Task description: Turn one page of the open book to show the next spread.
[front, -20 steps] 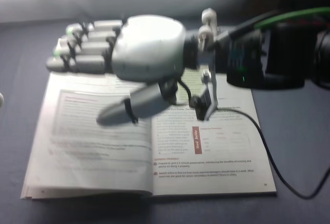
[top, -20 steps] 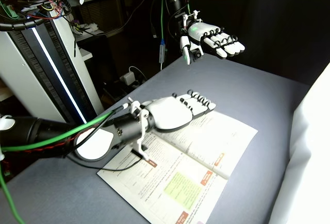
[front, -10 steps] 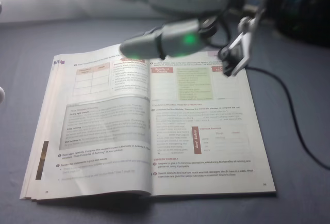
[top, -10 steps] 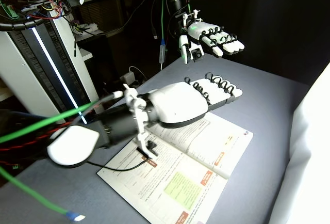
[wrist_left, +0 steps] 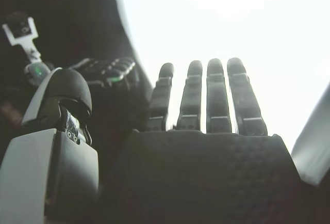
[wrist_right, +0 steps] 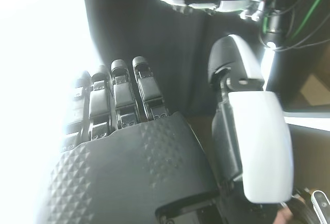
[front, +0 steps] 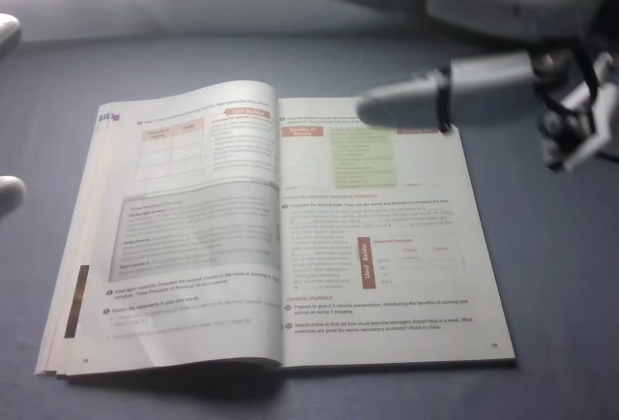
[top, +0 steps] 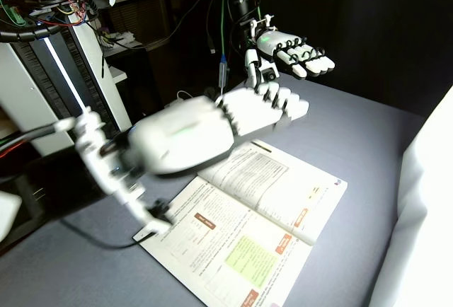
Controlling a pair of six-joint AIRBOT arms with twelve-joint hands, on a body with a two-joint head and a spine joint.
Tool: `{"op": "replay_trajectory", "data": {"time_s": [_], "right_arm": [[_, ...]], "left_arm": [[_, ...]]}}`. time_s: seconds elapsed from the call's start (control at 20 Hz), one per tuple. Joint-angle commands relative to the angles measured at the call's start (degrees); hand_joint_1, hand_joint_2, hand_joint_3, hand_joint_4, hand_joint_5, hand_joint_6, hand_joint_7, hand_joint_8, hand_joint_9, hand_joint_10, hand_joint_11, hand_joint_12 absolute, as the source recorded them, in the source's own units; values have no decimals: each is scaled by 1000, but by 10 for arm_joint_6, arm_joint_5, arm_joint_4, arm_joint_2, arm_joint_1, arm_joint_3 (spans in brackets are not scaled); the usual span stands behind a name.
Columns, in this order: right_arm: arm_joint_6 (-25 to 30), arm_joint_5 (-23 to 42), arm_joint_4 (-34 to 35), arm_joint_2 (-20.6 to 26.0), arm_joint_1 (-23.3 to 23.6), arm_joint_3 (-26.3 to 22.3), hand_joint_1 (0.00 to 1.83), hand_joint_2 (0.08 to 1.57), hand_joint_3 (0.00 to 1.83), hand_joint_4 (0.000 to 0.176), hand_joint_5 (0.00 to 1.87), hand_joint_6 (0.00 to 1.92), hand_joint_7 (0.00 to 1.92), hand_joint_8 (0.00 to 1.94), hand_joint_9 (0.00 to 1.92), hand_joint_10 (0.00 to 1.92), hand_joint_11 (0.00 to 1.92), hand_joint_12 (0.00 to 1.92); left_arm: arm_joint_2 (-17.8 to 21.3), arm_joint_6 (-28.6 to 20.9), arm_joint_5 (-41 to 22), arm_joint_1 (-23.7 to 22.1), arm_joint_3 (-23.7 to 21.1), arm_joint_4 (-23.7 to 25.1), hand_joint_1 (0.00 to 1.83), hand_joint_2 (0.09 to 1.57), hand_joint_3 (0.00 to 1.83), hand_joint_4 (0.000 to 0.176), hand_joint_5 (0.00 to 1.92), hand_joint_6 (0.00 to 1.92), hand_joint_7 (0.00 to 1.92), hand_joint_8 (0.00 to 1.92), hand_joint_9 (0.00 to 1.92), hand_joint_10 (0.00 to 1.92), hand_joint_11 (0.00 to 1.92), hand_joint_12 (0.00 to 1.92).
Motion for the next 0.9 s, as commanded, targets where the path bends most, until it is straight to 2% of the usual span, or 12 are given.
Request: {"op": "replay_trajectory", "data": {"time_s": [0.0, 0.05, 0.1, 0.15, 0.45, 0.5, 0.55, 0.65, 0.7, 0.75, 0.8, 0.85], "right_arm": [[2, 67, 44, 7, -1, -7, 0, 1217, 0, 0, 0, 0, 0, 0, 0, 0, 0, 0], [2, 73, 57, 17, -16, -12, 0, 1205, 0, 0, 0, 0, 0, 0, 0, 0, 0, 0], [2, 76, 68, 27, -31, -17, 0, 1205, 0, 0, 0, 0, 0, 0, 0, 0, 0, 0], [2, 82, 83, 39, -49, -22, 0, 1228, 3, 0, 0, 0, 0, 0, 0, 0, 0, 0], [-20, 134, 193, 92, -163, -52, 0, 1256, 14, 0, 0, 0, 0, 0, 0, 0, 0, 0], [-31, 146, 212, 103, -178, -60, 0, 1284, 24, 0, 0, 0, 0, 0, 0, 0, 0, 0], [-41, 165, 235, 114, -197, -70, 0, 1284, 24, 0, 0, 0, 0, 0, 0, 0, 0, 0], [-47, 200, 264, 130, -229, -82, 0, 1308, 32, 0, 0, 0, 0, 0, 0, 0, 0, 0], [-54, 226, 285, 139, -246, -91, 0, 1307, 30, 0, 0, 0, 0, 0, 0, 0, 0, 0], [-61, 248, 302, 145, -262, -98, 0, 1298, 24, 0, 0, 0, 0, 0, 0, 0, 0, 0], [-71, 273, 322, 151, -280, -104, 0, 1298, 24, 0, 0, 0, 0, 0, 0, 0, 0, 0], [-76, 291, 335, 153, -292, -107, 0, 1297, 22, 0, 0, 0, 0, 0, 0, 0, 0, 0]], "left_arm": [[-2, -5, -61, -6, 5, -8, 0, 1295, 17, 82, 0, 0, 0, 0, 0, 0, 0, 0], [-7, -9, -52, -13, 9, -3, 0, 1312, 22, 94, 0, 0, 0, 0, 0, 0, 0, 0], [-13, -11, -41, -23, 13, 4, 0, 1312, 22, 94, 0, 0, 0, 0, 0, 0, 0, 0], [-21, -16, -23, -39, 21, 18, 0, 1260, 0, 36, 0, 0, 0, 0, 0, 0, 0, 0], [-68, -46, 51, -114, 58, 71, 0, 1272, 6, 35, 0, 0, 0, 0, 0, 0, 0, 0], [-75, -50, 54, -120, 62, 75, 0, 1271, 4, 61, 0, 0, 0, 0, 0, 0, 0, 0], [-83, -55, 53, -123, 66, 77, 0, 1271, 4, 61, 0, 0, 0, 0, 0, 0, 0, 0], [-93, -60, 44, -124, 69, 74, 0, 1273, 5, 82, 0, 0, 0, 0, 0, 0, 0, 0], [-97, -61, 38, -124, 69, 72, 0, 1283, 9, 79, 0, 0, 0, 0, 0, 0, 0, 0], [-100, -63, 33, -123, 68, 69, 0, 1298, 16, 92, 0, 0, 0, 0, 0, 0, 0, 0], [-103, -64, 28, -122, 68, 66, 0, 1298, 16, 92, 0, 0, 0, 0, 0, 0, 0, 0], [-105, -65, 24, -121, 68, 64, 0, 1306, 18, 110, 0, 0, 0, 0, 0, 0, 0, 0]]}}
